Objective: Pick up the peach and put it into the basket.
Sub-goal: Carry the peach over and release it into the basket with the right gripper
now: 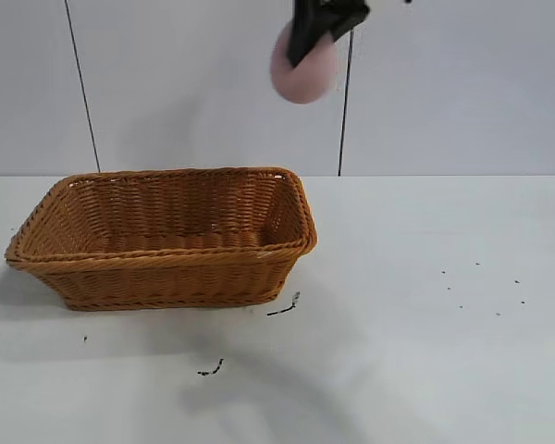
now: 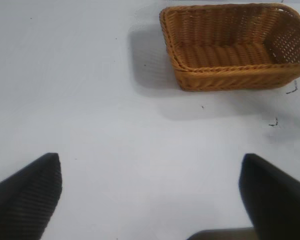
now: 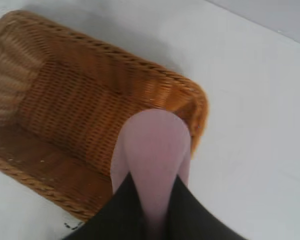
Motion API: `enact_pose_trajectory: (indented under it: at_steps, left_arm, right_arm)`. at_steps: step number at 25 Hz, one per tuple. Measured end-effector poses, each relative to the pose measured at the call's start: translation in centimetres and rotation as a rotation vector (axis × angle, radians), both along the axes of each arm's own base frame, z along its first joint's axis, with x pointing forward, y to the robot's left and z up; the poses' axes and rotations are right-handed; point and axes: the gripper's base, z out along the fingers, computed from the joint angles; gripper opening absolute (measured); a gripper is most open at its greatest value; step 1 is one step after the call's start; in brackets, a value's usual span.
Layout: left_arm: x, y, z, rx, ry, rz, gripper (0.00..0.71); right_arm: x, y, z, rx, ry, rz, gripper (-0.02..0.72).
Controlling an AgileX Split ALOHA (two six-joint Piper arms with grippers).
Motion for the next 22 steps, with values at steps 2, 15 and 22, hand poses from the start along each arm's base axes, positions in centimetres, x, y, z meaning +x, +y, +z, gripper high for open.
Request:
enact_pose_trajectory:
  at_steps: [2, 15, 22]
  left_arm:
    - [0.0, 0.0, 0.0, 0.000, 0.000, 0.000, 0.693]
    - [0.0, 0.0, 0.0, 0.000, 0.000, 0.000, 0.693]
    - [0.0, 0.0, 0.0, 0.000, 0.000, 0.000, 0.693]
  right_arm:
    - [-0.3, 2.1, -1.6, -0.006, 0.015, 0.039, 0.021]
    - [1.2, 7.7, -15.1, -0.077, 0.062, 0.114, 0.021]
    - [1.4, 7.7, -15.8, -0.084, 0.053, 0.109, 0.403]
